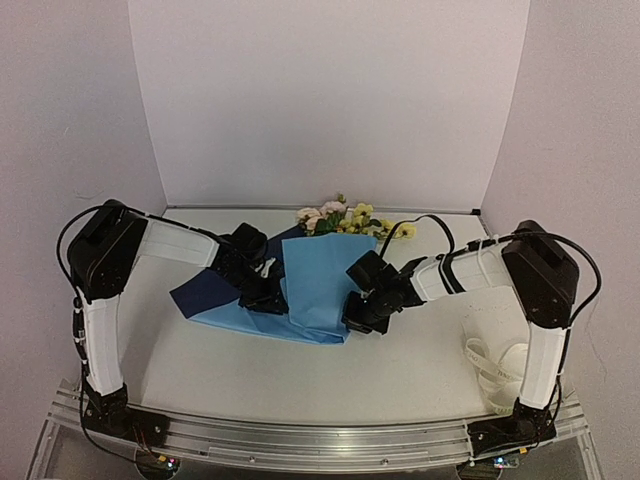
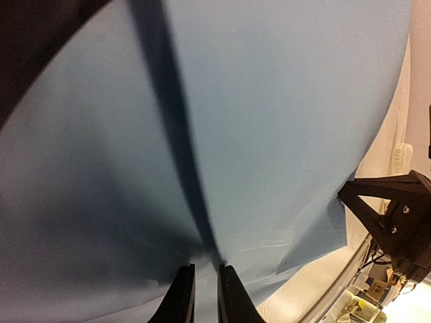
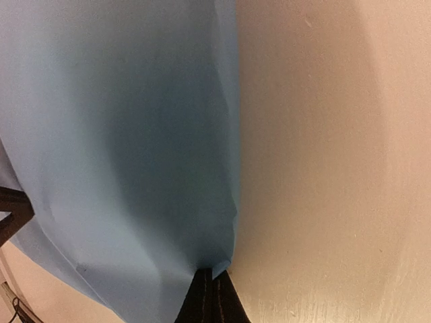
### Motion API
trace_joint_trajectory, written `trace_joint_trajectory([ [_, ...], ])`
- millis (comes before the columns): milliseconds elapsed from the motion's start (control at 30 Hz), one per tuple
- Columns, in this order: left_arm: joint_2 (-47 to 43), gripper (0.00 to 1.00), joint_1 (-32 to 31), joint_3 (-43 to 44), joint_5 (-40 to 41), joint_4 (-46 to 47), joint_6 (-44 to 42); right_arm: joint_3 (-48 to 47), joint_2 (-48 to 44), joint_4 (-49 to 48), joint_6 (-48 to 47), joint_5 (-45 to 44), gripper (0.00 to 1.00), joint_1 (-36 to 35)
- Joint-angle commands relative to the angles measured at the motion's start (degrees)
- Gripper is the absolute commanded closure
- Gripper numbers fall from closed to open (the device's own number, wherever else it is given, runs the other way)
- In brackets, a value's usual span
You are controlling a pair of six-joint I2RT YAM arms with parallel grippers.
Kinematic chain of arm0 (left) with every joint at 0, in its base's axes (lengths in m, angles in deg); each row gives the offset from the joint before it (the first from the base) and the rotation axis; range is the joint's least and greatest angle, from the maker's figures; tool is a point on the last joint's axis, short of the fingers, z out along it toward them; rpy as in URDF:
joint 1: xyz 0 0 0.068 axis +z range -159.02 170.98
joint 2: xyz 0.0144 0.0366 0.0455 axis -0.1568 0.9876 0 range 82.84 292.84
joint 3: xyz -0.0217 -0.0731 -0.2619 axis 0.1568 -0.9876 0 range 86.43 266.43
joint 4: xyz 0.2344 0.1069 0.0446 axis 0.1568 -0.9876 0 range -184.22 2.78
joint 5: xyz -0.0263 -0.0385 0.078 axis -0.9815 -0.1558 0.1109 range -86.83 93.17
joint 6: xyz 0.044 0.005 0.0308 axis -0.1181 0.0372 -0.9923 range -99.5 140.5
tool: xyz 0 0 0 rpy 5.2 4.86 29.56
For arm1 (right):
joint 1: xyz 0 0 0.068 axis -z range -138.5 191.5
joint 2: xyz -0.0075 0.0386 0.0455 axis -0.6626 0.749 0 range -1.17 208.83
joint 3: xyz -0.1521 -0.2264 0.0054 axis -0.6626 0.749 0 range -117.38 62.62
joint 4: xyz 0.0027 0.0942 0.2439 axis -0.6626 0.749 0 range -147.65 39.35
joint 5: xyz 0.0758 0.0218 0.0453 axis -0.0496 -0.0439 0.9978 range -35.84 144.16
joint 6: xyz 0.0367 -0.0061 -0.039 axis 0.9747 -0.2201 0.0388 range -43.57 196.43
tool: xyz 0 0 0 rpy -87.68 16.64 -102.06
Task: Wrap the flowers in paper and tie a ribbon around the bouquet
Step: Adjust the 2/3-folded wrapping paper at the center of the board, then press the fold line on the 2/3-folded wrapping paper.
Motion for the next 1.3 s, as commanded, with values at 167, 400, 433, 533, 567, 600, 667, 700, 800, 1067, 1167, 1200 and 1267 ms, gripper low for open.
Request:
trace_joint_trajectory([
  [167, -10.46, 0.79, -5.72, -0.46, 2.94, -0.29, 2.15, 2.89, -2.35, 3.70, 8.20, -4.55, 1.00, -2.34],
  [400, -4.32, 0.80, -9.45, 0.42, -3.38, 7.22, 5.70, 2.41, -2.30, 3.70, 8.71, -5.64, 1.00, -2.86],
  [433, -3.17, 0.81, -9.44, 0.25, -4.12, 8.72, 6.20, 2.35, -2.23, 3.69, 8.66, -5.64, 1.00, -2.90],
  [533, -0.17, 0.83, -9.44, 0.72, -5.23, 10.78, 6.95, 2.54, -2.33, 3.62, 8.55, -5.64, 1.00, -3.18],
  [567, 0.15, 0.83, -9.44, 0.72, -5.05, 11.21, 7.07, 2.67, -2.55, 3.62, 8.45, -5.72, 1.00, -3.30],
  [600, 0.35, 0.83, -9.43, 0.71, -4.75, 11.49, 7.07, 2.88, -2.87, 3.62, 8.34, -5.92, 1.00, -3.47],
  [667, 0.60, 0.82, -9.41, 0.71, -4.39, 11.59, 7.06, 3.43, -3.81, 3.66, 8.00, -6.43, 0.98, -3.67],
  [700, 0.62, 0.82, -9.43, 0.75, -4.38, 11.83, 7.09, 3.85, -4.14, 3.63, 7.84, -6.55, 0.97, -3.83],
  [800, 0.84, 0.81, -9.39, 0.85, -4.39, 11.81, 7.18, 4.87, -4.96, 3.64, 7.32, -6.58, 0.93, -4.04],
  [1067, 3.86, 0.84, -9.35, 2.00, -0.57, 5.77, 5.81, 7.12, -8.81, 2.61, 3.56, -5.76, 0.62, -4.16],
  [1167, 4.00, 0.87, -9.33, 1.10, 1.76, 4.36, 5.61, 8.31, -11.41, 1.62, 1.37, -4.60, 0.57, -3.28],
  [1200, 3.88, 0.88, -9.34, 0.77, 2.41, 4.02, 5.57, 8.65, -12.13, 0.66, 0.62, -3.49, 0.57, -2.70],
  [1267, 3.70, 0.89, -9.33, 0.23, 3.23, 3.48, 5.35, 9.07, -12.95, -1.62, -0.99, -1.35, 0.63, -1.47],
])
